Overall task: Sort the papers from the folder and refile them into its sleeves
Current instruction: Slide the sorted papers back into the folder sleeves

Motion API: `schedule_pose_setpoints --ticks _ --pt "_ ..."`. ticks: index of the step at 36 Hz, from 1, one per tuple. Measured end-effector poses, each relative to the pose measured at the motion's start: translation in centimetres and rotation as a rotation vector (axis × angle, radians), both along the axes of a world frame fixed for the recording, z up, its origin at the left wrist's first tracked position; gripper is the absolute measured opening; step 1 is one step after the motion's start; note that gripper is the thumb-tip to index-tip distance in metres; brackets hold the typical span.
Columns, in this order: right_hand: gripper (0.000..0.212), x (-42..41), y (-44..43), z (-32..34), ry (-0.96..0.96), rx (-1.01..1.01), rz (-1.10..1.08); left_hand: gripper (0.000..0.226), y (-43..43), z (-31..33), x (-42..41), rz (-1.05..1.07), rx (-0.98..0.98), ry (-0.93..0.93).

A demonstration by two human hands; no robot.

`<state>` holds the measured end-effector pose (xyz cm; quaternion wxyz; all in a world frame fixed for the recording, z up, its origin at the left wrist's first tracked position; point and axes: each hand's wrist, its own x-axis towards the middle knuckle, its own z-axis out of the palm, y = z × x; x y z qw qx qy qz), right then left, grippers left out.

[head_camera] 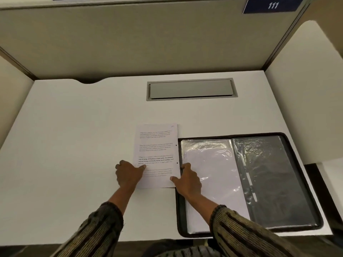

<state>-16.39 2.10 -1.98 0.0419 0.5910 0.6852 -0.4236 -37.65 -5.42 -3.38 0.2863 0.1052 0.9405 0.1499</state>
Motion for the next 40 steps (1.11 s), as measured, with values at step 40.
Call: schedule_pose_setpoints --ticks 40 --pt "0.029 21.1 5.8 7.7 0.541 -0.504 -0.219 0.044 3.1 6.6 12.8 0.073 0.744 -1.007"
